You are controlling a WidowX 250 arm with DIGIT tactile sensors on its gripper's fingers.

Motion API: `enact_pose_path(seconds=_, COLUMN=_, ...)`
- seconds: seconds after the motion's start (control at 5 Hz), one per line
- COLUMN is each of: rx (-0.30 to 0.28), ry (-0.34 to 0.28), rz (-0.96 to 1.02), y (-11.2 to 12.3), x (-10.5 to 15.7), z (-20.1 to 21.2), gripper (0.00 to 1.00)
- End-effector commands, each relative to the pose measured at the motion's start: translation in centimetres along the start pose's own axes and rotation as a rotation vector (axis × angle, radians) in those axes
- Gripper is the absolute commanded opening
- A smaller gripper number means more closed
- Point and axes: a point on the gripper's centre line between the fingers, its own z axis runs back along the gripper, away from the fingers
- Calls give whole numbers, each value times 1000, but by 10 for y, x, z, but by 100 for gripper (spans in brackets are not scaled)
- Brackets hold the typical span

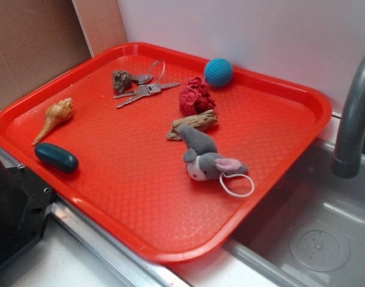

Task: Grab the gray animal.

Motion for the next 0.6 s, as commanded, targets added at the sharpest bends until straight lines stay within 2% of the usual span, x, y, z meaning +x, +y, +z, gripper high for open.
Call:
enact_pose_path(seconds=0.0, rx=0, ry=0, rz=0, y=0, x=0, z=0, gripper=100)
enact_pose_path(seconds=0.2, rx=-10, ry=37, rz=-250, y=-29, x=11, z=-53, gripper=100)
enact_pose_path(seconds=0.4, rx=-51, ry=50, rz=-493, y=-57, x=23, z=-98, gripper=100)
